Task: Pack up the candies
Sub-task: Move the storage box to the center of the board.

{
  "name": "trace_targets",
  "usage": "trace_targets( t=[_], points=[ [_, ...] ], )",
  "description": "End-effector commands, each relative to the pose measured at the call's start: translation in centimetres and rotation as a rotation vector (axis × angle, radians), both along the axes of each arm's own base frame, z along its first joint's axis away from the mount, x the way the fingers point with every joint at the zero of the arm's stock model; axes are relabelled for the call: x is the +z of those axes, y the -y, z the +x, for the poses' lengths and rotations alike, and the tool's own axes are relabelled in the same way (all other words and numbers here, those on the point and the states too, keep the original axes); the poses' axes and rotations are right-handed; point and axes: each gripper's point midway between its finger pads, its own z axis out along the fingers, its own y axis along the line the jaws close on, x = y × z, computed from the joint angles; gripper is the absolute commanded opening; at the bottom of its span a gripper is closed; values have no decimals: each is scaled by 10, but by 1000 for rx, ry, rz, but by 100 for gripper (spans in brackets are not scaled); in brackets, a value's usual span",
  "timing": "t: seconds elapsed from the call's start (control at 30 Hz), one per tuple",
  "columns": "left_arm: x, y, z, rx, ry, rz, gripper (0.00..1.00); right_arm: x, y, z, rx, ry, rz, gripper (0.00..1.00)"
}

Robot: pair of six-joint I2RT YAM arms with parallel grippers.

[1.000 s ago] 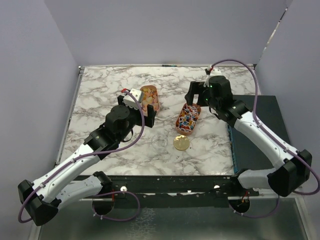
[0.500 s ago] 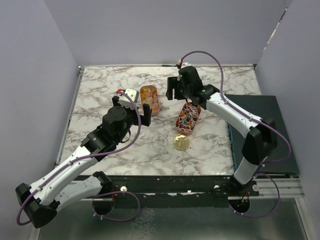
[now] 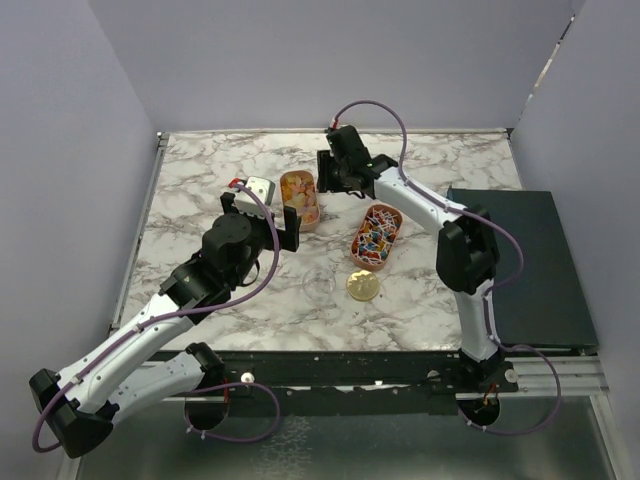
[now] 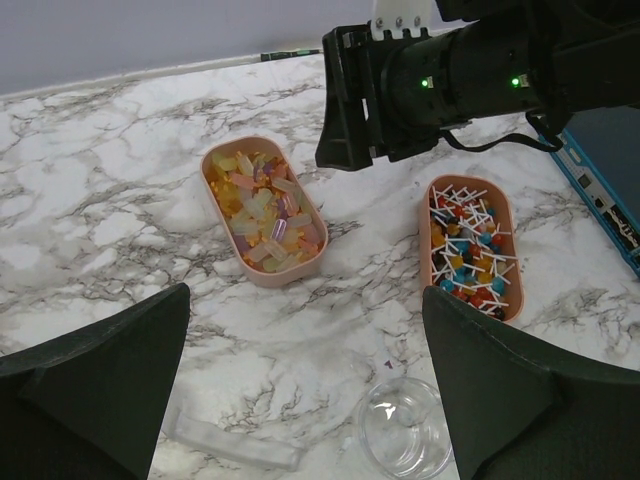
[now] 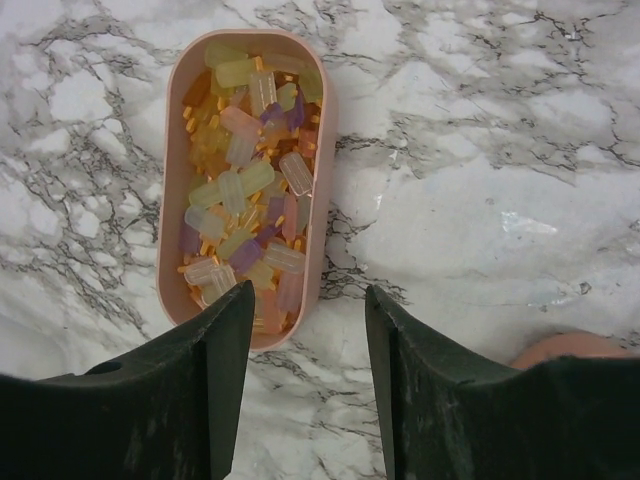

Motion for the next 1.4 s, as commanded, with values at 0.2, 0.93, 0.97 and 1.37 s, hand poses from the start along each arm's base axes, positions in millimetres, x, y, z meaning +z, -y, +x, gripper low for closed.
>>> trace_targets(
  t=[0.2, 0.93, 0.97, 1.37],
  points=[
    [-2, -5, -1, 14, 2, 8, 99, -46, -25, 6, 20, -119, -3, 45],
    [-3, -4, -2, 7, -1, 9, 99, -96, -32, 3, 22, -208, -22, 25],
    [-3, -4, -2, 7, -3, 9, 99, -96, -32, 3, 23, -209, -21, 24],
    [-3, -5, -1, 12, -1, 12, 99, -103, -35, -3, 30, -227, -39, 10]
  ],
)
